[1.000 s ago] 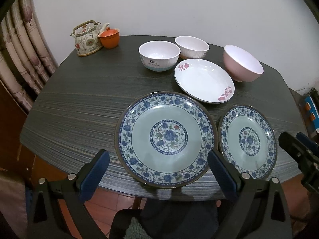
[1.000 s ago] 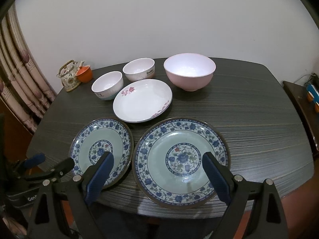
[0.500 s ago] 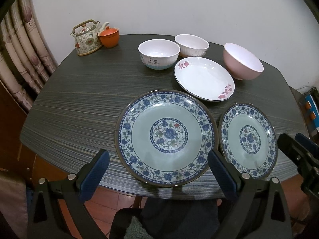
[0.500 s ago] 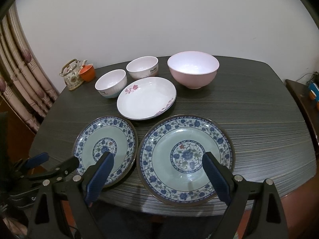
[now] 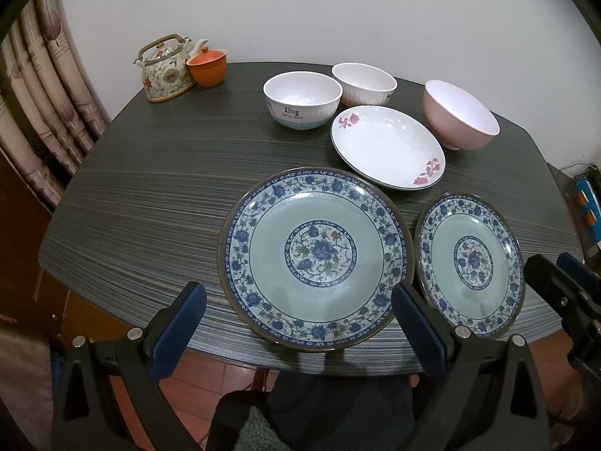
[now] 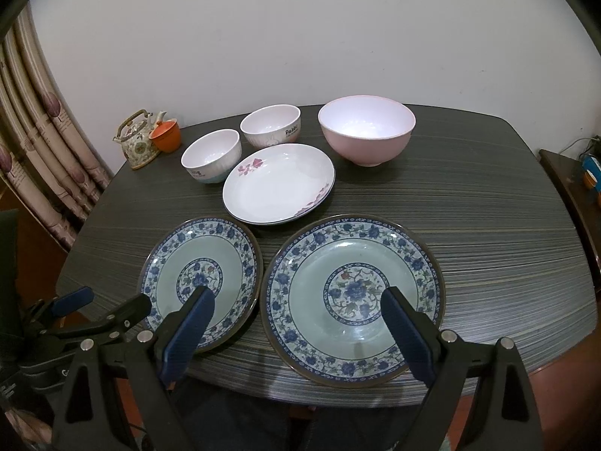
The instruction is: Organize plates and bowls
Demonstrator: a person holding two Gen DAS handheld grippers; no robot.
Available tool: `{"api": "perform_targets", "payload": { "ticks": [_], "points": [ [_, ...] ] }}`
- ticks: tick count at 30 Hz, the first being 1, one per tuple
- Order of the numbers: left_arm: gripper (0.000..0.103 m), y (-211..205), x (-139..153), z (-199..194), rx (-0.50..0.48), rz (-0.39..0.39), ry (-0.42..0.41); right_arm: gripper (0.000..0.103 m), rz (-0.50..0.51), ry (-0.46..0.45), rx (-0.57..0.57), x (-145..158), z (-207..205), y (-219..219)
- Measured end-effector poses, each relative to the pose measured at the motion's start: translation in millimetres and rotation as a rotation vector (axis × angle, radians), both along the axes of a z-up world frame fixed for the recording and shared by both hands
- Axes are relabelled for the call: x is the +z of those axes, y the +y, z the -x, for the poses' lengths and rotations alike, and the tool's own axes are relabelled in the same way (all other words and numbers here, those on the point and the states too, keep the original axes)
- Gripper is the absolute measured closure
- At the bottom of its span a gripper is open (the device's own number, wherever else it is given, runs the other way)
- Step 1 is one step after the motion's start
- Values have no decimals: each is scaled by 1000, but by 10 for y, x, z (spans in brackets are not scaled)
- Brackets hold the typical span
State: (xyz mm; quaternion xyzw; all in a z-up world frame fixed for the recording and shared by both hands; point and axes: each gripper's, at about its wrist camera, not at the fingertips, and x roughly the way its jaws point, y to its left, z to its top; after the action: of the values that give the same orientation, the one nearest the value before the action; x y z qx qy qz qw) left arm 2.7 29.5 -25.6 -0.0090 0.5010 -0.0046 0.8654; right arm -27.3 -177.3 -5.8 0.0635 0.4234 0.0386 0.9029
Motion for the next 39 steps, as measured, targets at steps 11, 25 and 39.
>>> {"api": "perform_targets", "payload": {
  "ticks": [11, 25, 39],
  "points": [
    [6, 6, -14, 0, 0, 0, 0, 11, 3, -1, 13, 25, 15, 35],
    [6, 7, -27, -3, 1, 2, 12, 11, 7, 8, 17, 16, 2, 47],
    [6, 37, -43, -48, 14, 15, 41, 11, 6, 19, 33, -15, 7, 115]
  ]
}}
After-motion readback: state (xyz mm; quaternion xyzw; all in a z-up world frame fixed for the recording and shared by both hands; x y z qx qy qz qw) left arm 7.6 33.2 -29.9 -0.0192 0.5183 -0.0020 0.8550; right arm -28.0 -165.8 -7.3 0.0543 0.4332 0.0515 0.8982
